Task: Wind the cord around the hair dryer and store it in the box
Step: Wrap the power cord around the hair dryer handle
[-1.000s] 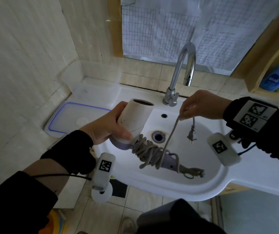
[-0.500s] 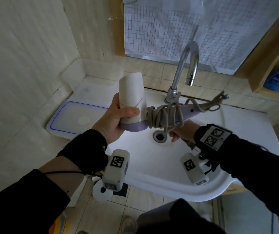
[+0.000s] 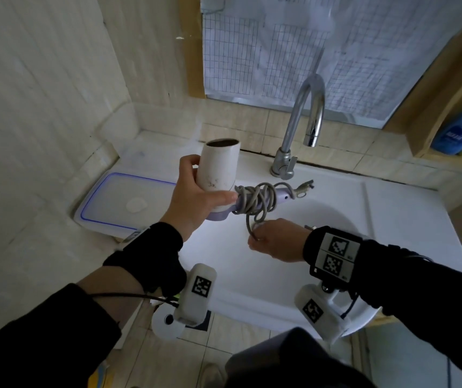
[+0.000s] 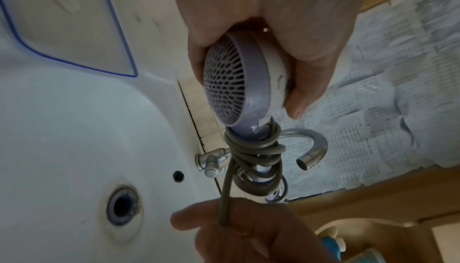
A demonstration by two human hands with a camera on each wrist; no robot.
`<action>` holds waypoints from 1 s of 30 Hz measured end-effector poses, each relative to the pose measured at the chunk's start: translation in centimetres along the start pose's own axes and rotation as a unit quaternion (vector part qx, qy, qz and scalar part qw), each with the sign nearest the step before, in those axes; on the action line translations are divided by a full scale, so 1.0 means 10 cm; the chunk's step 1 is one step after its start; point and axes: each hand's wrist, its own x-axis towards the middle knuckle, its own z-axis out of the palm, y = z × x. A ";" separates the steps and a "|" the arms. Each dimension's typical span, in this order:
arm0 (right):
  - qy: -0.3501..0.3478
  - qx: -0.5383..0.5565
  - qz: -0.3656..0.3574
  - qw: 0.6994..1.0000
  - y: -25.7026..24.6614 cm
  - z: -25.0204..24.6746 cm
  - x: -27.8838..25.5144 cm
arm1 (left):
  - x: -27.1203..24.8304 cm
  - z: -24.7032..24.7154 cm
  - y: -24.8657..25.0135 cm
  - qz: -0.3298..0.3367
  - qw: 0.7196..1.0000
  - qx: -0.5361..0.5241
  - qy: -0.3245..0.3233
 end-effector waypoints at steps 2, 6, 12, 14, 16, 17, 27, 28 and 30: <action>0.002 -0.021 -0.004 1.000 -0.01 0.00 -0.03 | -0.02 0.00 -0.02 0.006 1.000 0.029 -0.005; 0.006 -0.066 -0.015 0.998 -0.03 -0.02 -0.09 | -0.06 -0.01 0.00 0.030 0.996 0.088 -0.012; 0.033 -0.122 -0.053 0.991 -0.04 -0.13 -0.22 | -0.07 -0.05 -0.03 0.038 0.989 0.143 -0.013; 0.042 -0.141 -0.059 0.987 -0.05 -0.16 -0.24 | -0.07 -0.07 -0.04 0.029 0.989 0.143 -0.011; 0.058 -0.166 -0.061 0.983 -0.04 -0.19 -0.24 | -0.07 -0.08 -0.05 0.022 0.990 0.142 -0.011; 0.065 -0.178 -0.065 0.980 -0.04 -0.21 -0.24 | -0.08 -0.08 -0.04 0.021 0.989 0.143 -0.012; 0.239 -0.294 -0.125 0.917 -0.03 -0.25 -0.31 | -0.11 -0.09 -0.01 0.023 0.984 0.169 -0.053; 0.241 -0.289 -0.128 0.917 -0.03 -0.25 -0.31 | -0.11 -0.10 -0.01 0.021 0.984 0.169 -0.054; 0.245 -0.271 -0.133 0.921 -0.01 -0.25 -0.28 | -0.11 -0.11 0.00 0.013 0.985 0.163 -0.055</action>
